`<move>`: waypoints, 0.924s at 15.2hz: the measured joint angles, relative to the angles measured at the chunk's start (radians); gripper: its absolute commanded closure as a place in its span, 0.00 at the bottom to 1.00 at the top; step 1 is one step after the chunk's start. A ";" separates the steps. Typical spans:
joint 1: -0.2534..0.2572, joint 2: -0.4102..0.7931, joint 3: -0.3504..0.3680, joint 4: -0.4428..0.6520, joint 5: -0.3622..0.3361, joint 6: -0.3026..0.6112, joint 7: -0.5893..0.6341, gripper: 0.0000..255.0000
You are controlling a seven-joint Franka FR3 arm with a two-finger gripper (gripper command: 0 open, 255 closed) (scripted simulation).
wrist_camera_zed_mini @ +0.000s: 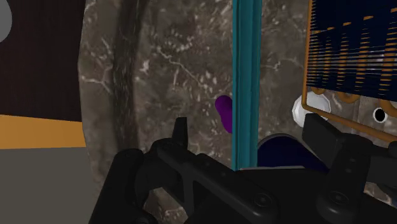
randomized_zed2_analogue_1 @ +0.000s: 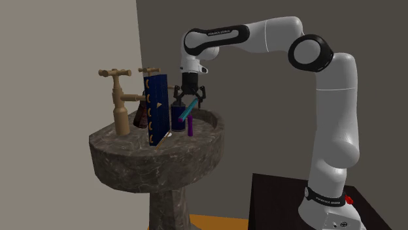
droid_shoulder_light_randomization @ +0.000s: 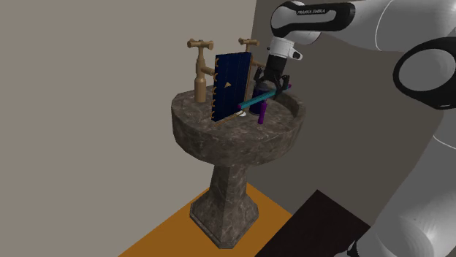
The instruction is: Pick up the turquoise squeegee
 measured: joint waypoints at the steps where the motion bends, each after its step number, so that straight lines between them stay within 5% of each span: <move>1: 0.000 -0.002 0.000 -0.018 0.000 0.016 -0.002 0.00; 4: 0.001 -0.003 0.000 -0.055 0.001 0.051 -0.006 0.00; 5: 0.001 -0.004 0.000 -0.061 0.001 0.056 -0.006 1.00; 14: 0.002 -0.007 0.001 -0.068 0.001 0.063 -0.007 1.00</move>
